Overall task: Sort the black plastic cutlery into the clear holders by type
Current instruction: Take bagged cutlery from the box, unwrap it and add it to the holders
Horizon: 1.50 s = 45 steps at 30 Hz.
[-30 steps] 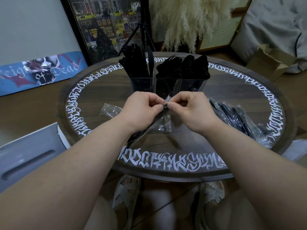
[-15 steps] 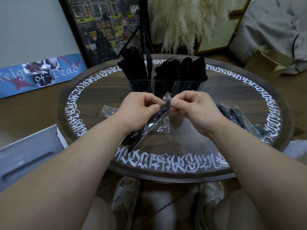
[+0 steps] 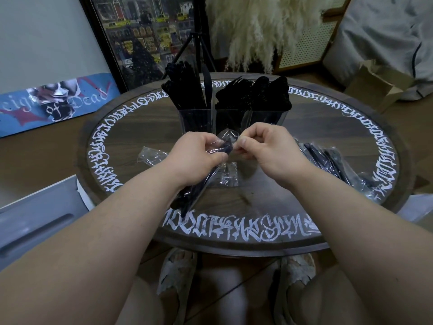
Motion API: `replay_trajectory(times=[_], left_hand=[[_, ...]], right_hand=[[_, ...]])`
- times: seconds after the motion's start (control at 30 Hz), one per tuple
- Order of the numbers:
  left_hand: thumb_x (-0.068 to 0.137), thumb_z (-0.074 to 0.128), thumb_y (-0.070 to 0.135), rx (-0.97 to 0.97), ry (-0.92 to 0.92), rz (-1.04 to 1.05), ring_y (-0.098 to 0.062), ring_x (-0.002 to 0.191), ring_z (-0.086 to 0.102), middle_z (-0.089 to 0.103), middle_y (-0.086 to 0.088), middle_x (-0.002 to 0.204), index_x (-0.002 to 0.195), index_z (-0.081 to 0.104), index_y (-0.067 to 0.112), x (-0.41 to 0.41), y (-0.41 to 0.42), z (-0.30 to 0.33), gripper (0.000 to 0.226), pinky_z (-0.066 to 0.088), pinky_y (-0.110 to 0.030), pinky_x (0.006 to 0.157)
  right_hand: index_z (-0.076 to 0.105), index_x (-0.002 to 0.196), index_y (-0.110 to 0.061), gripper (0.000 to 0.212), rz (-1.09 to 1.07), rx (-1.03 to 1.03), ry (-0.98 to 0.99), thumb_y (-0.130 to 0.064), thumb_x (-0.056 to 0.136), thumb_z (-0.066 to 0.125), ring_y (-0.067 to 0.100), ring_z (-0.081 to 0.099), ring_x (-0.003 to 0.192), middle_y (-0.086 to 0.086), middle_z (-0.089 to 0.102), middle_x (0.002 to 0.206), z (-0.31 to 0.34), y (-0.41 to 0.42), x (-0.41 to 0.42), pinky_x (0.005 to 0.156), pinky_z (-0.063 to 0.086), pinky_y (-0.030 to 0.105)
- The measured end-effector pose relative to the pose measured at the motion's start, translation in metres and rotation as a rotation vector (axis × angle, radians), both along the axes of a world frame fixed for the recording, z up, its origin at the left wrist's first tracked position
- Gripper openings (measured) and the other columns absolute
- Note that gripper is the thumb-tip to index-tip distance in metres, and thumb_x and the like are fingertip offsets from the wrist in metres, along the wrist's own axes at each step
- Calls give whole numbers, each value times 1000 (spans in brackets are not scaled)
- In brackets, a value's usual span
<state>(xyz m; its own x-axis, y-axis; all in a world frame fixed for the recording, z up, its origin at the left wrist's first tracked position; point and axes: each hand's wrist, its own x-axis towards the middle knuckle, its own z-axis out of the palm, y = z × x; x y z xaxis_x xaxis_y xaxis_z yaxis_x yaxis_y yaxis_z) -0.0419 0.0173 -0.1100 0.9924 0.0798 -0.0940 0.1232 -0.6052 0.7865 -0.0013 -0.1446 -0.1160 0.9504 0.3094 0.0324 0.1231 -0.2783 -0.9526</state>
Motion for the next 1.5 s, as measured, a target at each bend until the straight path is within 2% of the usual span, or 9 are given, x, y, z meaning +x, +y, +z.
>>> replay_trajectory(times=[0.2,0.33,0.67,0.93,1.03,1.17,1.3,1.4,1.5], left_hand=[[83,74,23,-58,-6,62,-13,93,66,70,6,95,106,70,18,-1,3,-1,24,50,-29,91],[81,76,29,-94,-26,84,2,85,61,65,14,87,100,67,21,-4,2,-1,22,45,-10,73],[86,70,23,17,-8,35,-5,75,61,68,7,84,94,69,25,-1,6,0,9,44,-16,70],[82,74,23,26,107,-26,-11,75,62,69,1,87,91,66,22,-5,11,-3,13,46,-20,71],[80,75,27,23,94,12,-16,84,63,68,-1,92,83,62,29,-3,14,-5,14,47,-26,78],[80,75,28,115,60,-9,-20,79,61,67,-3,84,86,67,22,-2,12,-6,11,47,-29,75],[80,74,28,227,6,6,-7,64,52,59,9,69,76,60,27,-1,9,-4,14,38,-21,57],[78,75,30,245,-3,-16,-13,74,58,65,6,79,85,61,26,-1,7,-4,17,44,-27,67],[77,77,28,249,-21,-76,-9,73,58,64,8,81,88,57,27,-2,3,-2,22,44,-25,69]], right_hand=[[64,75,-13,19,-39,231,172,-17,93,58,19,66,77,5,68,74,1,3,-2,79,55,40],[66,75,-16,20,-92,-105,-93,-33,78,76,7,61,69,-1,68,73,-2,8,-8,68,52,27],[63,69,-17,12,-183,-332,-359,-16,81,66,11,59,68,-8,63,68,2,11,-2,66,47,24],[60,78,-15,15,-246,177,161,-1,81,65,16,63,64,11,66,79,6,-2,11,63,52,30],[63,74,-17,9,-405,24,-124,-10,79,63,10,57,67,-2,63,71,10,-8,12,68,49,33],[67,66,-21,16,-85,-134,-356,-13,80,68,-1,51,56,-17,58,55,14,3,-12,59,39,16],[72,75,-25,16,94,-300,-377,-19,87,64,1,56,58,-19,59,56,13,5,-20,57,41,11],[74,98,-23,18,54,-470,-301,-19,90,59,3,60,68,-15,66,73,6,5,-15,68,46,14],[73,103,-21,18,-27,-364,-158,-18,88,62,4,62,82,-9,69,87,3,2,-6,79,46,17]])
